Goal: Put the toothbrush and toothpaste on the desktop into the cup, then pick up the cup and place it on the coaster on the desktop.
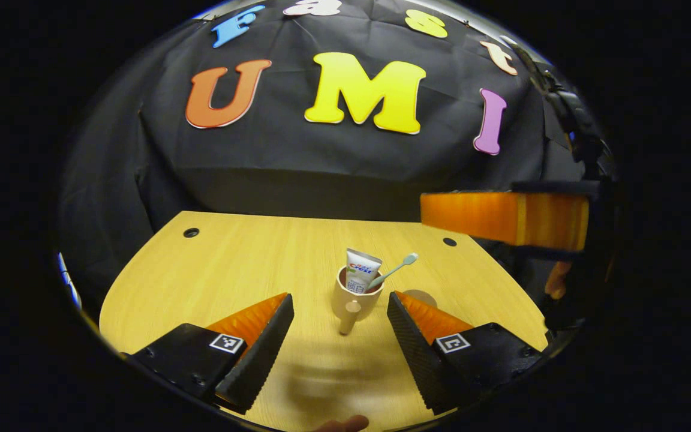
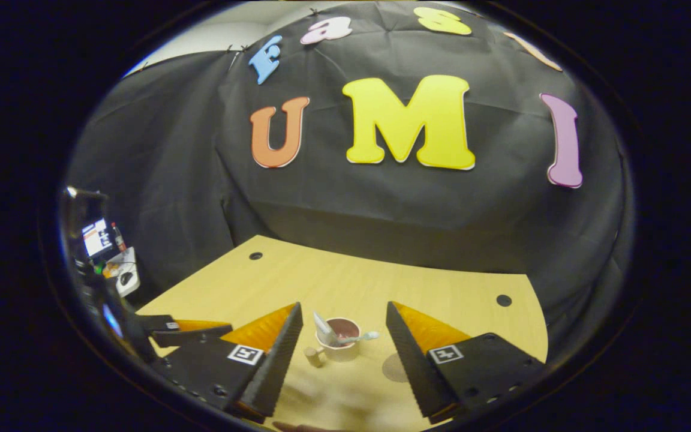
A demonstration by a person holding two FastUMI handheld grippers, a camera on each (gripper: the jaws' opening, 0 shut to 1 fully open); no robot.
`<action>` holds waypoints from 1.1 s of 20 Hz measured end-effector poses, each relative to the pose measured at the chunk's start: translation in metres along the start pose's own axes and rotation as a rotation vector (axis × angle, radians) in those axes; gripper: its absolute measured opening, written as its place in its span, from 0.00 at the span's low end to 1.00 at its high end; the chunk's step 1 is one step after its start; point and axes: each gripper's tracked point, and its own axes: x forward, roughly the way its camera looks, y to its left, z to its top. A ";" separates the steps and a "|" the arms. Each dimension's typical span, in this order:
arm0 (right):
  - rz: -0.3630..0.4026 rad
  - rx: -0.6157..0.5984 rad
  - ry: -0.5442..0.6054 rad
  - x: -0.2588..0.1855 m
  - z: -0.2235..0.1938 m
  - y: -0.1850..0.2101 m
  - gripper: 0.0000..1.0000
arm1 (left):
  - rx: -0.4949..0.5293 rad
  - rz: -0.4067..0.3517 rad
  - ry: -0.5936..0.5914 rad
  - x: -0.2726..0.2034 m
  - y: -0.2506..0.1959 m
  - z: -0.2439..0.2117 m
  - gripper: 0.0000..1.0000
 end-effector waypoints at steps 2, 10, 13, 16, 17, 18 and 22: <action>-0.037 0.003 -0.018 -0.023 0.006 -0.016 0.97 | -0.002 -0.031 0.056 0.017 -0.006 -0.005 1.00; -0.191 0.079 -0.048 -0.094 0.000 -0.091 0.97 | 0.083 -0.028 0.404 0.086 -0.013 -0.048 1.00; -0.233 0.112 -0.056 -0.115 -0.005 -0.114 0.97 | 0.126 -0.014 0.536 0.105 -0.015 -0.061 0.96; -0.262 0.123 -0.054 -0.132 -0.013 -0.132 0.97 | 0.112 0.011 0.673 0.113 -0.015 -0.072 0.86; -0.266 0.127 -0.050 -0.135 -0.016 -0.136 0.97 | 0.106 0.019 0.692 0.116 -0.015 -0.071 0.77; -0.268 0.132 -0.042 -0.139 -0.021 -0.139 0.96 | 0.104 0.034 0.718 0.117 -0.014 -0.072 0.76; -0.260 0.151 -0.012 -0.150 -0.037 -0.149 0.96 | 0.076 0.062 0.783 0.114 -0.020 -0.068 0.36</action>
